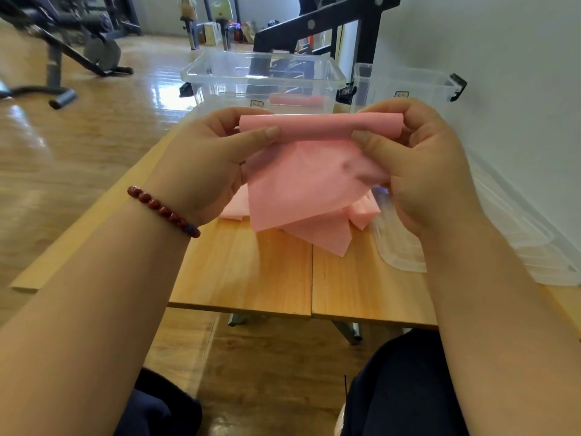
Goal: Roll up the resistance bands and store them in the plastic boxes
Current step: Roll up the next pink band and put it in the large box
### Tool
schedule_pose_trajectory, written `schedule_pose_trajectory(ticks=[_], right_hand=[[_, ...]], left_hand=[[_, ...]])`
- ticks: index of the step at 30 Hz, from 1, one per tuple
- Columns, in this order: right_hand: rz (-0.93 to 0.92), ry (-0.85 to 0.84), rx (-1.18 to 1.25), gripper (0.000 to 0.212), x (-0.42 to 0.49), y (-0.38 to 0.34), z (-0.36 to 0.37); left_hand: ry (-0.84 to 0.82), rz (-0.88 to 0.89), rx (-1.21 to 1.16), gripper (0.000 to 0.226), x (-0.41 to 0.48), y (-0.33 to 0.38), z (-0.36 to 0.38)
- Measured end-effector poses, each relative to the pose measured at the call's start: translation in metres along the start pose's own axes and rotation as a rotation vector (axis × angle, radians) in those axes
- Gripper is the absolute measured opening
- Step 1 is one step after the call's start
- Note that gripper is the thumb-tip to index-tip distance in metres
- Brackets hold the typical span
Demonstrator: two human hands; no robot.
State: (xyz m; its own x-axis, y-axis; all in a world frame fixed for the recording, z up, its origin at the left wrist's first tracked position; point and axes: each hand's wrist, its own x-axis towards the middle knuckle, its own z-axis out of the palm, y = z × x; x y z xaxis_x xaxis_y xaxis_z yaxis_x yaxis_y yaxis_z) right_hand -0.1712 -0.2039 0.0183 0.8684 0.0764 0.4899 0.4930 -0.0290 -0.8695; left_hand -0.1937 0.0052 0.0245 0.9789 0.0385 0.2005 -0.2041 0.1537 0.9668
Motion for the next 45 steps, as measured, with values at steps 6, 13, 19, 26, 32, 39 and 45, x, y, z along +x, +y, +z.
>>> schedule_pose_trajectory(ticks=[6, 13, 19, 26, 32, 39, 45], right_hand=[[0.074, -0.034, 0.005, 0.026, 0.029, 0.012, -0.002], [0.211, 0.033, 0.061, 0.014, 0.043, 0.026, 0.008], [0.213, 0.012, 0.082, 0.025, 0.051, 0.035, 0.006], [0.237, -0.001, 0.1, 0.034, 0.05, 0.04, 0.01], [0.347, -0.001, 0.147, 0.007, 0.047, 0.045, 0.009], [0.271, 0.039, 0.081, 0.011, 0.036, 0.047, 0.006], [0.23, 0.022, 0.044, 0.015, 0.033, 0.049, 0.007]], left_hand=[[0.014, 0.02, 0.019, 0.02, 0.024, 0.002, 0.001], [0.063, 0.005, 0.087, 0.02, 0.033, -0.016, -0.002], [0.128, 0.01, 0.104, 0.018, 0.038, -0.025, -0.002], [0.095, -0.014, -0.028, 0.022, 0.04, -0.028, -0.006], [0.076, 0.005, -0.092, 0.02, 0.038, -0.032, -0.009], [-0.003, -0.017, 0.101, 0.03, 0.033, -0.039, -0.01], [0.059, 0.005, 0.26, 0.046, 0.029, -0.046, -0.002]])
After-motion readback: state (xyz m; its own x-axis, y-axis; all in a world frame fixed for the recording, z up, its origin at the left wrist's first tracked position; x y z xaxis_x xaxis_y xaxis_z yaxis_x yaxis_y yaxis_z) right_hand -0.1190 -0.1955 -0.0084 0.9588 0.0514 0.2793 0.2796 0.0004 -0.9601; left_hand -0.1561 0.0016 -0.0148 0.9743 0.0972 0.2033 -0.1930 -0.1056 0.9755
